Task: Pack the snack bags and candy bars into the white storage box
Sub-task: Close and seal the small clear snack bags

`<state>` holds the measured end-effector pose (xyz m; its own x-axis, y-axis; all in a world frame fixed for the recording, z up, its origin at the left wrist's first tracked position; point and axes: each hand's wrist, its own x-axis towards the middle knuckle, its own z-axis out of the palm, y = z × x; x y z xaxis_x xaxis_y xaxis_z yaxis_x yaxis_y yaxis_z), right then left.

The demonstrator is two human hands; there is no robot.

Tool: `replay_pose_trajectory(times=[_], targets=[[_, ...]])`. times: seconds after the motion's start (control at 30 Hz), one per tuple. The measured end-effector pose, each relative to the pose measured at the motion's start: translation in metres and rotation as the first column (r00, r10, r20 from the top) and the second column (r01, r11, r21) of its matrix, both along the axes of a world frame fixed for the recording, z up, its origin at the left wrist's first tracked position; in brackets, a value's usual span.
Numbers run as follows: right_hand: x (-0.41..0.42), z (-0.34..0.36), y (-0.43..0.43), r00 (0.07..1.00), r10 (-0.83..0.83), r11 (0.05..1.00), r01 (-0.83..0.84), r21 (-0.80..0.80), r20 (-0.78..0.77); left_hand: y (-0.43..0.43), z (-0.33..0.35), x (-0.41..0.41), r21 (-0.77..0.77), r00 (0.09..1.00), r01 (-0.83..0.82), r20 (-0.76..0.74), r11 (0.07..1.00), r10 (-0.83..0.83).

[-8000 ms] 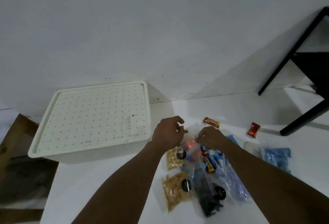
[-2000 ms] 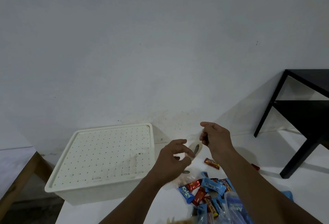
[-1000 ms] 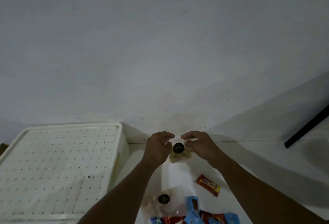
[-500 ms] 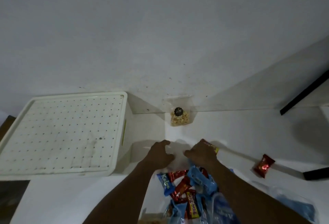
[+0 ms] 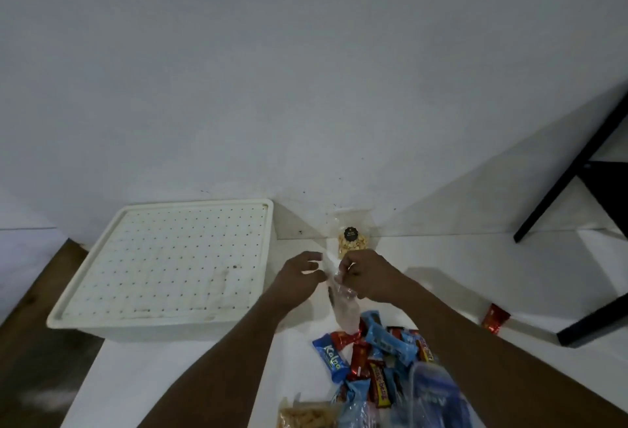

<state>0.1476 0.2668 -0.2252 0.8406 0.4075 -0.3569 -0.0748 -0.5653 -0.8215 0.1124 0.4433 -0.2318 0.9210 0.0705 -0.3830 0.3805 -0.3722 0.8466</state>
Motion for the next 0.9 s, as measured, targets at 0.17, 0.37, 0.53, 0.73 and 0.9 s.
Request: replay_pose_trajectory(times=[0.17,0.37,0.53,0.73,0.9], targets=[[0.005,0.098,-0.013,0.988,0.008,0.999,-0.015,0.045,0.154,0.02,0.078,-0.001,-0.142,0.973,0.006,0.231,0.99,0.028],[-0.022,0.161,-0.019,0.966,-0.184,0.952,0.13,0.278,0.18,0.022,0.148,-0.015,-0.449,0.934,0.054,0.339,0.892,0.115],[-0.05,0.164,-0.001,0.948,-0.313,0.825,0.247,0.508,0.048,0.026,0.168,-0.03,-0.534,0.934,0.048,0.323,0.844,0.151],[-0.074,0.167,0.027,0.924,-0.383,0.739,0.302,0.602,0.007,0.043,0.168,-0.045,-0.486,0.914,0.047,0.374,0.873,0.159],[-0.081,0.168,0.046,0.885,-0.45,0.756,0.309,0.576,0.116,0.054,0.166,-0.052,-0.413,0.897,0.03,0.413,0.91,0.158]])
